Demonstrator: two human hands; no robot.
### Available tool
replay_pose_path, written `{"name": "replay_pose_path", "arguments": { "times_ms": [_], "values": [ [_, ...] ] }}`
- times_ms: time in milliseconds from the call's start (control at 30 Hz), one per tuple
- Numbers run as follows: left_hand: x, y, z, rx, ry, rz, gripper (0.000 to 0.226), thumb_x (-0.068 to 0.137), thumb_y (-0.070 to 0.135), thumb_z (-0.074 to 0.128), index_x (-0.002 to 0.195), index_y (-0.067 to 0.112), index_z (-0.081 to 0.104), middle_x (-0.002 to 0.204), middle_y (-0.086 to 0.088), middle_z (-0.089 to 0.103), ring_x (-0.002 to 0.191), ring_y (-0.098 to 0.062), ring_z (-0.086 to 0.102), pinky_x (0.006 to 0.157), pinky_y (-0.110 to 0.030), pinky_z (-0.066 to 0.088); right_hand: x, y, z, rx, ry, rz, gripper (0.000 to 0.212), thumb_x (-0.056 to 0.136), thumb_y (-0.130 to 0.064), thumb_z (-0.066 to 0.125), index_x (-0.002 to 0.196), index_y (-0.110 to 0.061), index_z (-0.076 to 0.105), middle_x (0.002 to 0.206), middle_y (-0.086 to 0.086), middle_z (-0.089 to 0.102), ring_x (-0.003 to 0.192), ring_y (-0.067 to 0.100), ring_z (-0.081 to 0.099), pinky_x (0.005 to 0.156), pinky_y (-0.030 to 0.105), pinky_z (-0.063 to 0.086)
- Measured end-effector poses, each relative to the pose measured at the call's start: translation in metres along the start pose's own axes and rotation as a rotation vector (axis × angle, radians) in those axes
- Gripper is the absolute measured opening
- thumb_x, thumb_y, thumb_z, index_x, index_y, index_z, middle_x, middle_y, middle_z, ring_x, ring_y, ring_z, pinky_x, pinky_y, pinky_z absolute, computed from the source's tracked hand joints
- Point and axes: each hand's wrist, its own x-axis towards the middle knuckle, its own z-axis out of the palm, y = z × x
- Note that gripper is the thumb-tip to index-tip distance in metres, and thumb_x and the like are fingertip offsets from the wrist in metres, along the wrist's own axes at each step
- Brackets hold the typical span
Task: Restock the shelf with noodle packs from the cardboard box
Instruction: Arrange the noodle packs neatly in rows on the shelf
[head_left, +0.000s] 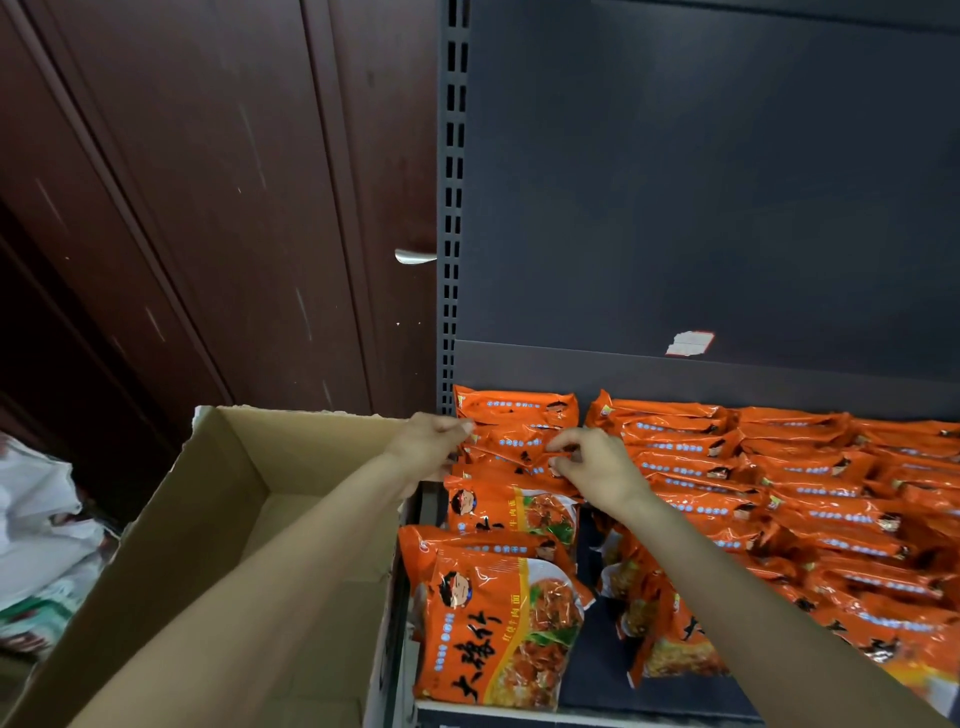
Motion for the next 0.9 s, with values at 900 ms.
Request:
{"name": "replay_pose_path", "arguments": {
  "times_ms": [900],
  "values": [
    [-0.024,-0.02,0.002,0.365,-0.004,0.227,0.017,0.086,0.016,0.066,0.103,0.016,0.068,0.098,0.003,0.067,0.093,-0.008,0.062,0.083,-0.025,0.053,-0.036,-0.011,0.0,-0.201,-0.151,-0.128,0.039,0.088,-0.021,0.065,0.126,-0.024,0.056,0.117,-0.004,0.065,0.107,0.014,0.061,0.092,0.037,0.051]
  ]
}}
